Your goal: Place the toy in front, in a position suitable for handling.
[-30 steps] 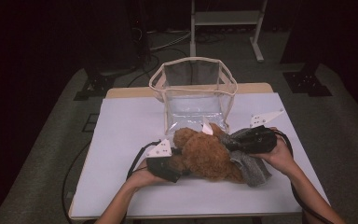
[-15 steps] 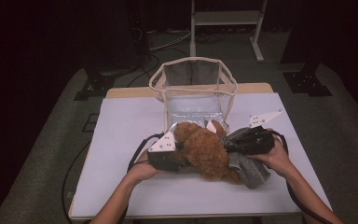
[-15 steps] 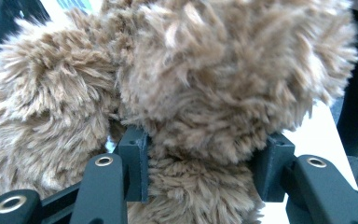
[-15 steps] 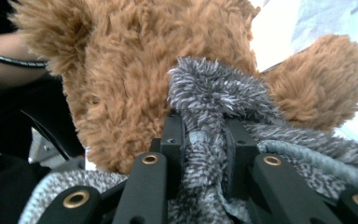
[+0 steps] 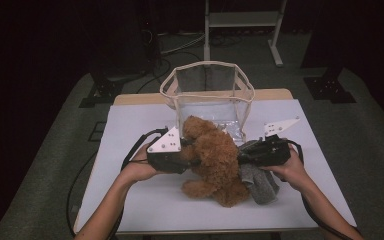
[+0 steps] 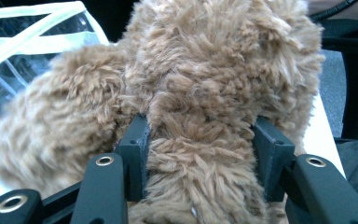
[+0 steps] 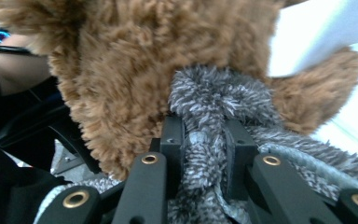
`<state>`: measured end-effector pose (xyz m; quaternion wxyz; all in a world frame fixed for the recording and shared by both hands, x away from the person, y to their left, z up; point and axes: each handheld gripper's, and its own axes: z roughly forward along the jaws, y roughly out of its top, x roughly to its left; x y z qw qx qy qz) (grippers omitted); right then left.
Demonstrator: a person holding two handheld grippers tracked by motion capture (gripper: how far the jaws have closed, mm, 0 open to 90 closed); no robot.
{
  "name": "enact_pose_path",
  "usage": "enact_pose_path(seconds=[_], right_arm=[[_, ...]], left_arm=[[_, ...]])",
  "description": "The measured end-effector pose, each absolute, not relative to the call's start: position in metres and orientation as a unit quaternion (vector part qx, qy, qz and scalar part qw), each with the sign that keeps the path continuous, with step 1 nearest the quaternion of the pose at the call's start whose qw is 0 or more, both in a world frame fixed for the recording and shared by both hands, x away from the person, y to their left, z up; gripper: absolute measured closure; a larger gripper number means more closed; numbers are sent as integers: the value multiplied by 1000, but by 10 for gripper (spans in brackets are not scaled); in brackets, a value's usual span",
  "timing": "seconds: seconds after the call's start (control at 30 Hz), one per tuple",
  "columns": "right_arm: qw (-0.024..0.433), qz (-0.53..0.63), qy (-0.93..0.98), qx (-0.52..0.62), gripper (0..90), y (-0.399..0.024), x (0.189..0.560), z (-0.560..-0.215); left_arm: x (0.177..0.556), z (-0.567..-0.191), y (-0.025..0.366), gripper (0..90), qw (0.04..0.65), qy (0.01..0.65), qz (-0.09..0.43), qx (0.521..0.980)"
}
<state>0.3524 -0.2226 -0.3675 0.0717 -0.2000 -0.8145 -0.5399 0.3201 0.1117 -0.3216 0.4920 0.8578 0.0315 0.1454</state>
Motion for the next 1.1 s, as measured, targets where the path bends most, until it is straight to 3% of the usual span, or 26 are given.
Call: enact_pose_path(seconds=[0.1,0.27,0.53,0.73,1.1], right_arm=[[57,-534,-818,-207,731,-234,353,-358],[28,-544,-818,-184,731,-243,356,-312],[15,-517,-850,-98,729,-208,349,-247],[23,-461,-883,-87,729,-190,349,-249],[36,-468,-871,-143,735,-219,364,-278]], left_arm=[[319,-321,104,487,496,22,145,856],[315,-310,85,482,480,-10,155,863],[317,-302,64,470,461,-31,165,872],[325,-305,59,444,455,-18,166,875],[325,-300,64,350,484,10,165,860]])
